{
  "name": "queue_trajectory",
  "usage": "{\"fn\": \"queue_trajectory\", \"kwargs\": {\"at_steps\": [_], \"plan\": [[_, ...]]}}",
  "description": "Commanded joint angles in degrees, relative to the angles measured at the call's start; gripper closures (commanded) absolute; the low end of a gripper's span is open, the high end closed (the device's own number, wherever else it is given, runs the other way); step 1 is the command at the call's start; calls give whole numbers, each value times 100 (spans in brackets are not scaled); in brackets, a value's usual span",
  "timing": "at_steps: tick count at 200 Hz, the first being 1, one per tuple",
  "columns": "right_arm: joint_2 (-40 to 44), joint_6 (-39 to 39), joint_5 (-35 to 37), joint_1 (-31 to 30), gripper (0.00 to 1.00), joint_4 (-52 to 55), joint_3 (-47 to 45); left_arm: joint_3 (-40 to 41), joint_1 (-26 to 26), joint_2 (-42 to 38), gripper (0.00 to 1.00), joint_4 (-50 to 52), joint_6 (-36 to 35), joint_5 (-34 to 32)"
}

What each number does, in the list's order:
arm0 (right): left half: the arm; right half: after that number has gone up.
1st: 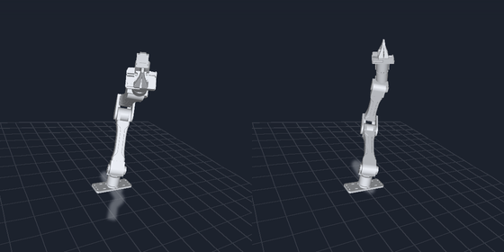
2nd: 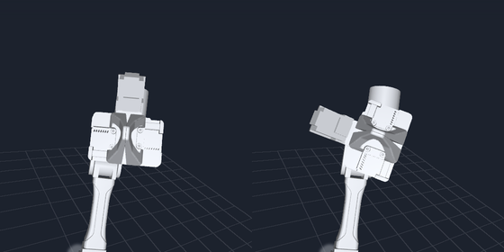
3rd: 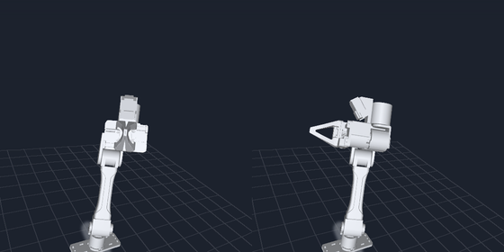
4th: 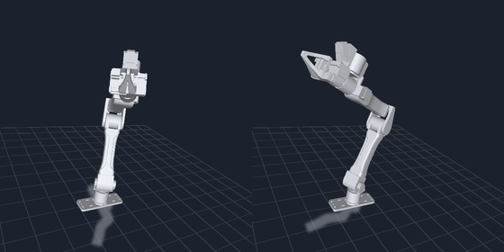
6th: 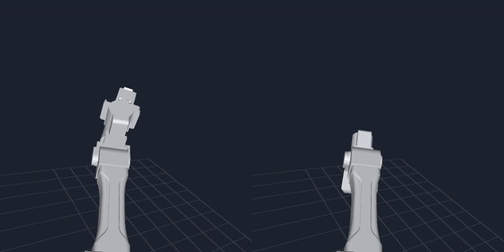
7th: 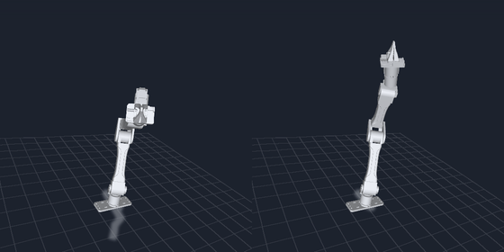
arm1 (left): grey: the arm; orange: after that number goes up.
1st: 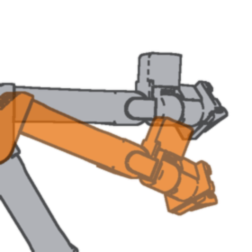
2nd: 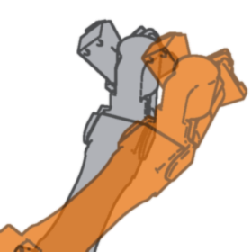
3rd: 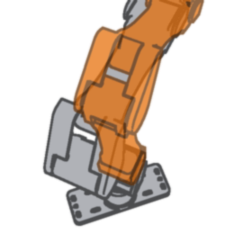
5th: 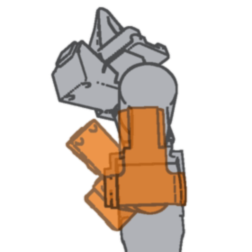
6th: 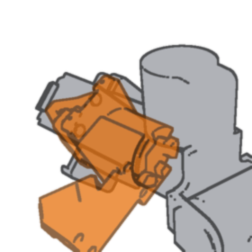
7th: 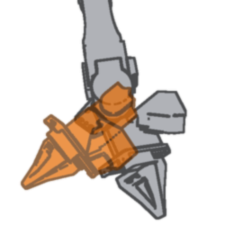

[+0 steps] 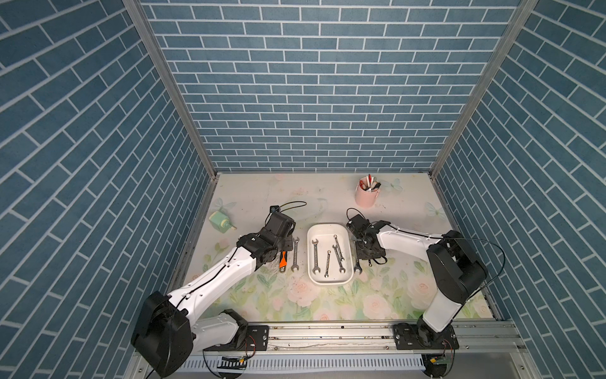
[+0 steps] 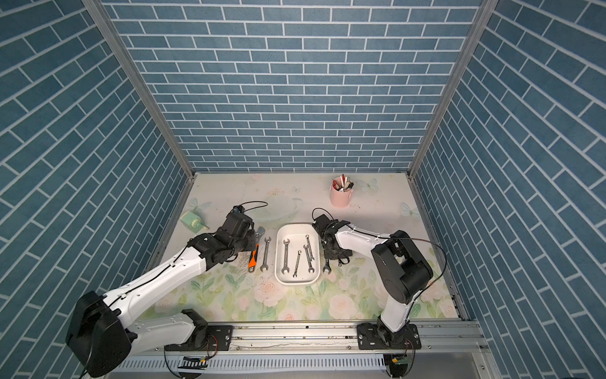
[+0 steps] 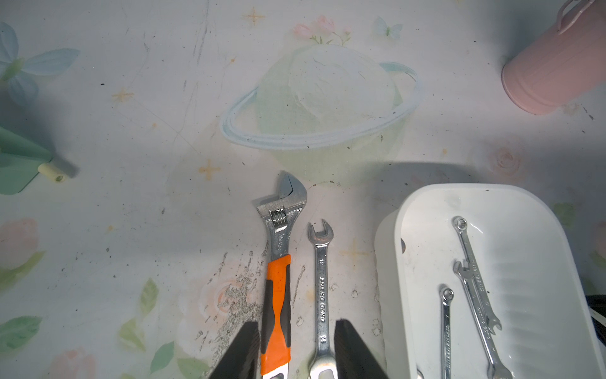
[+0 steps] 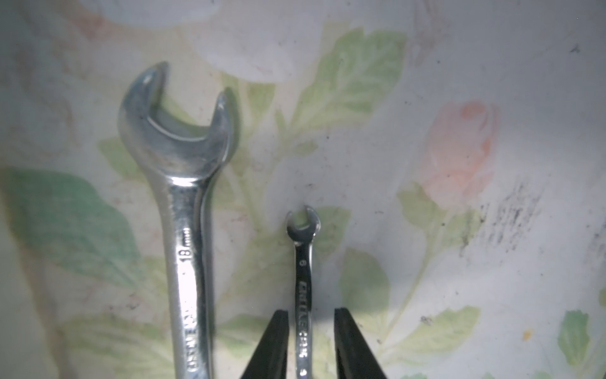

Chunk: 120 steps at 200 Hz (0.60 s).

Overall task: Take out the wrench from the storage box
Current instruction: Place the wrench at the center of the board.

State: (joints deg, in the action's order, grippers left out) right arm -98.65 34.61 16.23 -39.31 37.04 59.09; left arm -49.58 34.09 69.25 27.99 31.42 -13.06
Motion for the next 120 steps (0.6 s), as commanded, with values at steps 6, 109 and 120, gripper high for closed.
{"fn": "queue_trajectory", "kwargs": {"at_steps": [6,109,120], "plan": [[496,-27,25,19,71,303,167,-21,-20,-7,57,-19,64,112],[2604,98,-841,24,68,140,-16,-960,1123,716,55,209,80,-619],[2779,114,-808,20,68,152,-67,-1125,1282,851,55,232,81,-609]]}}
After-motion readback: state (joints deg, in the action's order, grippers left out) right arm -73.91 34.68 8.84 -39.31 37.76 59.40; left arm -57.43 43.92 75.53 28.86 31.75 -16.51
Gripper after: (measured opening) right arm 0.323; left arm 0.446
